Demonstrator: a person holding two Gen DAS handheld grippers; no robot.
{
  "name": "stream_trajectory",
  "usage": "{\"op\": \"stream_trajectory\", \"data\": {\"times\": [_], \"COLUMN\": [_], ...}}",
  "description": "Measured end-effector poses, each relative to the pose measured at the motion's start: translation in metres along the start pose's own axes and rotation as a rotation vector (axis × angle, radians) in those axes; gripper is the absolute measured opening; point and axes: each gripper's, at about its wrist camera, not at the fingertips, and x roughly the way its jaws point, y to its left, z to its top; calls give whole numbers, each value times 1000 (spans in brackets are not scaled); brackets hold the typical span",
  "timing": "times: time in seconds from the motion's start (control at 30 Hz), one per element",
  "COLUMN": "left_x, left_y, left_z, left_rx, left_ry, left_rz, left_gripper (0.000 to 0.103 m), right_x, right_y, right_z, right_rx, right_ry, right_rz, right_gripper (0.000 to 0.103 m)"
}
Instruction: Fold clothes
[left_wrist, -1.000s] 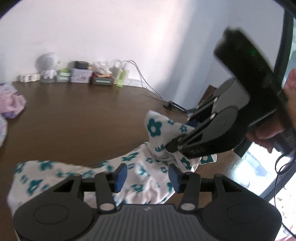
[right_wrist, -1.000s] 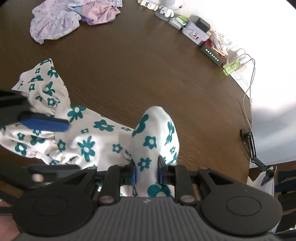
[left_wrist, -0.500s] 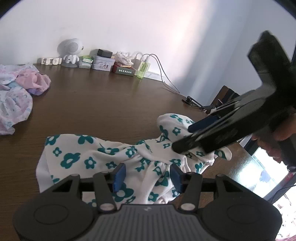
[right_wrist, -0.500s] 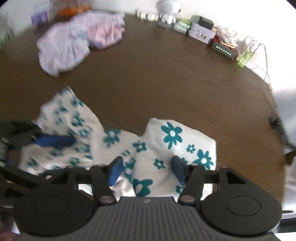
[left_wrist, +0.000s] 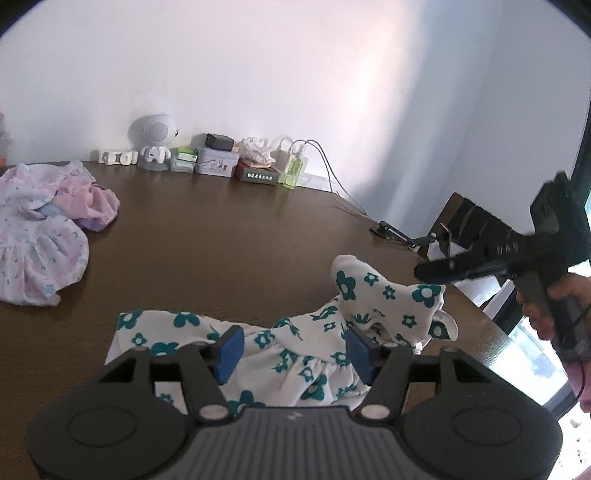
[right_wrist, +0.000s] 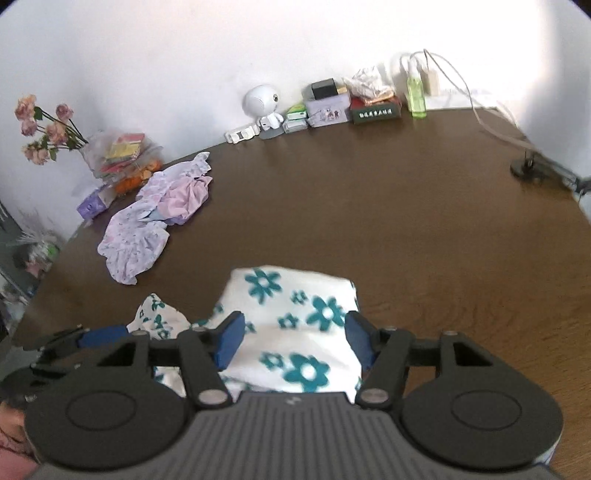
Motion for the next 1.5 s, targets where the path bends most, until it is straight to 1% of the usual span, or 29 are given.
{"op": "stream_trajectory", "data": {"times": [0.13, 0.2, 0.23, 0.3, 0.33, 0.43, 0.47, 0.53, 0.57, 0.63, 0.67, 0.7, 0.77, 0.83, 0.9, 0.93, 1.0, 1.07, 1.13, 1.23, 1.33, 1.37, 1.43, 1.47, 1.5], "left_x": [16, 22, 25, 32, 36, 47, 50, 54, 55, 57, 58, 59, 60, 62, 61, 60, 57, 45, 33, 6, -15, -20, -24, -24, -22], "left_y": [-13, -20, -24, -28, -30, -31, -30, -29, -28, -26, -26, -26, -25, -22, -20, -19, -18, -14, -9, 4, 14, 16, 17, 17, 15], "left_z": [3, 3, 3, 3, 3, 0, -2, -5, -7, -12, -14, -14, -15, -16, -17, -17, -18, -17, -16, -13, -8, -7, -5, -4, -3], "left_rx": [15, 28, 35, 47, 53, 54, 53, 56, 52, 59, 68, 73, 76, 67, 58, 56, 47, 38, 30, -4, -29, -36, -42, -44, -37], "left_ry": [27, 38, 45, 60, 67, 97, 107, 122, 129, 134, 136, 137, 139, 140, 136, 133, 125, 111, 97, 46, -2, -11, -16, -17, -17], "left_rz": [11, 11, 12, 23, 29, 48, 53, 61, 62, 64, 64, 63, 58, 51, 42, 38, 29, 40, 52, 59, 100, 110, 117, 117, 109], "left_gripper": [60, 60, 60, 60, 60, 60, 60, 60, 60, 60, 60, 60, 60, 60, 60, 60, 60, 59, 59, 60, 63, 64, 64, 64, 64], "right_x": [9, 4, -3, -17, -24, -16, -14, 3, 12, 20, 21, 18, 10, 4, 2, 5, 16, 27, 35, 44, 53, 56, 51, 47, 39], "right_y": [-10, -8, -2, 11, 17, 44, 54, 61, 65, 65, 67, 70, 77, 85, 98, 103, 114, 122, 126, 131, 136, 137, 135, 134, 130], "right_z": [-18, -23, -26, -32, -34, -51, -57, -61, -63, -62, -62, -61, -57, -53, -52, -53, -58, -66, -71, -81, -88, -90, -90, -90, -87], "right_rx": [-10, -21, -61, -141, -181, -364, -425, -483, -512, -523, -531, -534, -536, -544, -590, -616, -673, -718, -734, -772, -792, -793, -770, -752, -720], "right_ry": [-23, -76, -112, -183, -218, -209, -206, -175, -160, -140, -140, -153, -192, -231, -244, -233, -180, -139, -118, -91, -75, -71, -73, -76, -83], "right_rz": [79, 97, 100, 105, 108, 21, -8, -68, -98, -87, -84, -80, -64, -36, -16, -5, 5, -4, -8, -15, -20, -22, 4, 25, 57], "right_gripper": [56, 56, 57, 71, 72, 72, 69, 55, 40, 32, 26, 23, 20, 19, 19, 19, 19, 19, 20, 20, 22, 24, 35, 48, 52]}}
